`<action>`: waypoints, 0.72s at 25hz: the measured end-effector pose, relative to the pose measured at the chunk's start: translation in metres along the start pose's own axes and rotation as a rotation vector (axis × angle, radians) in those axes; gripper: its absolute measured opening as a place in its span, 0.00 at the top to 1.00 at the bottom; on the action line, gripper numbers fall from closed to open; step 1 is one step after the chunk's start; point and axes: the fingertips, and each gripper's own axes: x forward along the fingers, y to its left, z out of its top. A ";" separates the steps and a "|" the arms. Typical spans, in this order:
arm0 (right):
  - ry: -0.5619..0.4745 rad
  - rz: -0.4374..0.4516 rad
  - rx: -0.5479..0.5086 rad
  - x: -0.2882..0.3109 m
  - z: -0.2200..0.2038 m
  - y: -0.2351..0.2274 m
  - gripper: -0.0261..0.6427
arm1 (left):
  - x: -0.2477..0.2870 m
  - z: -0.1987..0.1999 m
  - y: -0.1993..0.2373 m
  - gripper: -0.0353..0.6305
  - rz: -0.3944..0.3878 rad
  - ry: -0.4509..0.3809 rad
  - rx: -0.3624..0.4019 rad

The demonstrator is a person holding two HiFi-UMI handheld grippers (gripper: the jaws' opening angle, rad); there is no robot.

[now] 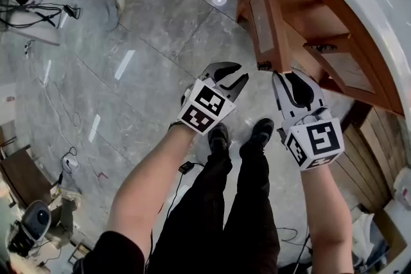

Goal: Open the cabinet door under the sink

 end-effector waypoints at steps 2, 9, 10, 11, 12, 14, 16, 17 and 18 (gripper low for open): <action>0.007 0.020 0.005 0.004 -0.001 0.010 0.82 | -0.009 -0.007 0.006 0.79 0.015 0.002 -0.013; 0.014 0.084 0.008 0.019 0.001 0.043 0.82 | -0.040 -0.047 0.021 0.79 0.095 0.016 -0.109; 0.012 0.096 0.006 0.022 0.002 0.049 0.83 | -0.044 -0.053 0.022 0.79 0.106 0.020 -0.122; 0.012 0.108 0.000 0.026 0.003 0.055 0.83 | -0.049 -0.058 0.024 0.79 0.118 0.023 -0.133; 0.013 0.119 -0.008 0.030 0.005 0.061 0.83 | -0.053 -0.061 0.025 0.79 0.128 0.023 -0.143; 0.015 0.142 -0.023 0.039 0.010 0.072 0.83 | -0.059 -0.064 0.027 0.79 0.143 0.014 -0.157; 0.013 0.164 -0.026 0.049 0.013 0.082 0.83 | -0.066 -0.066 0.031 0.79 0.156 0.003 -0.164; 0.011 0.173 -0.025 0.055 0.015 0.087 0.83 | -0.069 -0.066 0.034 0.79 0.163 -0.002 -0.168; 0.010 0.182 -0.025 0.060 0.017 0.092 0.83 | -0.073 -0.067 0.037 0.79 0.171 -0.008 -0.173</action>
